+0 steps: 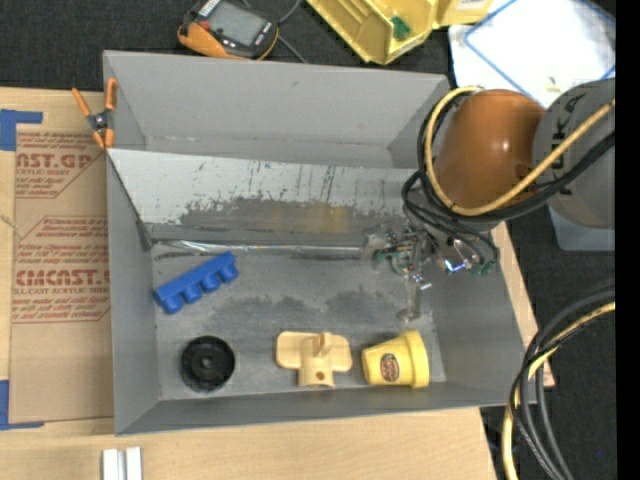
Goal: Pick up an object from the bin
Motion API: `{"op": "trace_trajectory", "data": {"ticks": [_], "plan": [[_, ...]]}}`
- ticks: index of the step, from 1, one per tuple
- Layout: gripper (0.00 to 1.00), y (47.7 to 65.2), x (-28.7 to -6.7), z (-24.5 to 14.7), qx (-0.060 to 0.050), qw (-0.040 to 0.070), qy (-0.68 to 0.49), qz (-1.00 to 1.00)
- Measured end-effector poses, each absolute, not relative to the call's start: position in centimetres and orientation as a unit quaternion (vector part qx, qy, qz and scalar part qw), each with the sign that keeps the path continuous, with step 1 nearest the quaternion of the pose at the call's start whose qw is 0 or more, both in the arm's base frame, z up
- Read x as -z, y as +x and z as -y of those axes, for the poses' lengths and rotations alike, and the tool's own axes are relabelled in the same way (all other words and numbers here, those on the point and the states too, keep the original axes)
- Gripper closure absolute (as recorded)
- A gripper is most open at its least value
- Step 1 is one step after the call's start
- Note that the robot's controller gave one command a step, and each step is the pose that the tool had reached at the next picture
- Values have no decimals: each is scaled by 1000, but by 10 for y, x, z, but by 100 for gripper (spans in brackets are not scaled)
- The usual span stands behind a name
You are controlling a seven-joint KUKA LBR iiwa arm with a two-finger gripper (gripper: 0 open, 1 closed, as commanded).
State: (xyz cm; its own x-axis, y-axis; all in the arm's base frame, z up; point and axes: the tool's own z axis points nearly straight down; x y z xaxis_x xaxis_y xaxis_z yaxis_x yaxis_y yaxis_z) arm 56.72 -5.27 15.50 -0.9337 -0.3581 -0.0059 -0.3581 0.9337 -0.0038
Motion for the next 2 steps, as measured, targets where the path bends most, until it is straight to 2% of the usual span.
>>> {"op": "trace_trajectory", "data": {"ticks": [1,2], "plan": [[0,492,-132,47,-1,-1,-177,-984],[0,545,-118,141,2,7,-255,-967]]}}
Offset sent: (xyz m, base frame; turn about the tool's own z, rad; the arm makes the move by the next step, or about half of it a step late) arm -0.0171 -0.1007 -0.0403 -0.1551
